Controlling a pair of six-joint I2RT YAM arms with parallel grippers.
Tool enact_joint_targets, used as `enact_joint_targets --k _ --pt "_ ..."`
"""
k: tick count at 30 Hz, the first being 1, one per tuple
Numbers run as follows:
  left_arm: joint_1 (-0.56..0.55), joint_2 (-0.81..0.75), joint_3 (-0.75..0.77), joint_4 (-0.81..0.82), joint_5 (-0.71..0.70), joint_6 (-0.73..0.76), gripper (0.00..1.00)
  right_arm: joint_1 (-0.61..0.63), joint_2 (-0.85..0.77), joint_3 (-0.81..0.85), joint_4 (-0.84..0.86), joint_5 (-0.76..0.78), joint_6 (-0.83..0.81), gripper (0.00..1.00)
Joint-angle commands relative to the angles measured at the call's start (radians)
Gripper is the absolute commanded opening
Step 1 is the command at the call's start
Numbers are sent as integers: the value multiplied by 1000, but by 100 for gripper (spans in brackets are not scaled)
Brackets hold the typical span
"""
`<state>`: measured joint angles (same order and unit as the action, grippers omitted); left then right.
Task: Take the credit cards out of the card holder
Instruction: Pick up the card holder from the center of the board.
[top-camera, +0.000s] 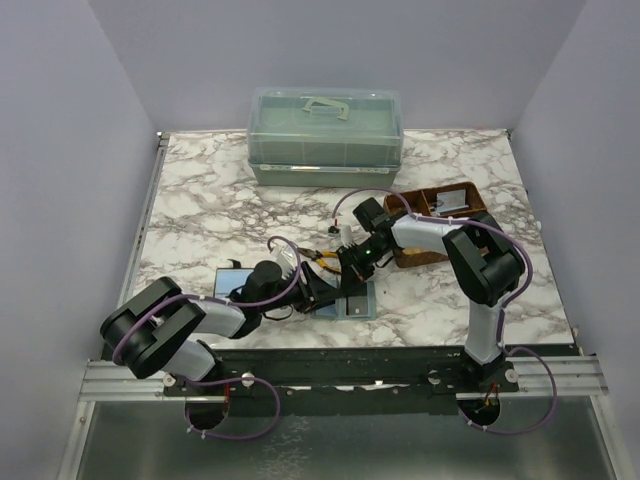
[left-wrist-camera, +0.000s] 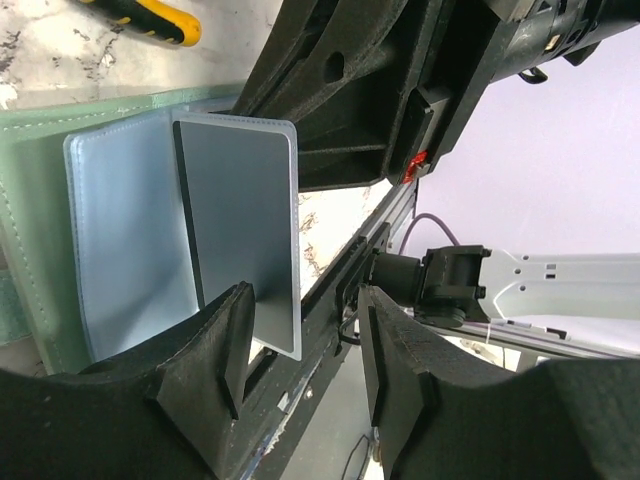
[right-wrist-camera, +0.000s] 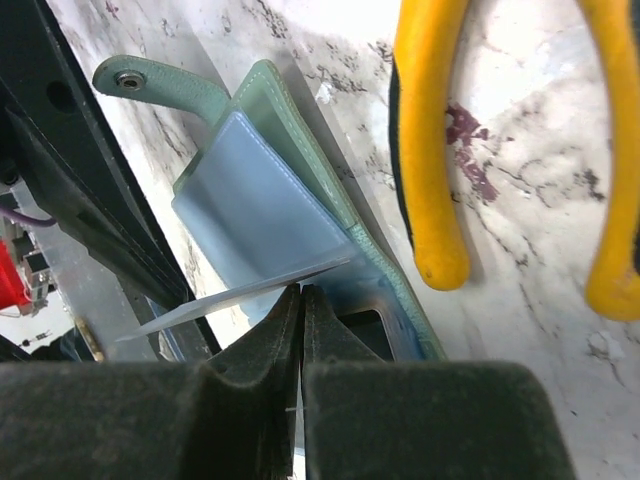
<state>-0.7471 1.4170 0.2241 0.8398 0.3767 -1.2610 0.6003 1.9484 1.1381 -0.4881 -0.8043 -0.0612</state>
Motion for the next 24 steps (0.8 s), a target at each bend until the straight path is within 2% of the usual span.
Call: enact_joint_targets --k 1,8,15,18,20,24 --pt "2 22 32 42 20 3 52 -20 -34 23 -53 87 -59 6" --pt "-3 95 73 47 27 19 53 -20 -84 -35 -74 89 -115 15" --pt "-6 212 137 48 32 37 53 -20 -72 -27 -87 69 -130 15" --pt "-6 225 142 38 22 46 50 -20 -74 -31 -85 72 -130 15" --pt "-7 208 145 -9 1 59 46 -21 -76 -28 -86 77 -130 15" --pt "-6 110 168 -184 -61 125 46 -20 -80 -28 -87 80 -132 16"
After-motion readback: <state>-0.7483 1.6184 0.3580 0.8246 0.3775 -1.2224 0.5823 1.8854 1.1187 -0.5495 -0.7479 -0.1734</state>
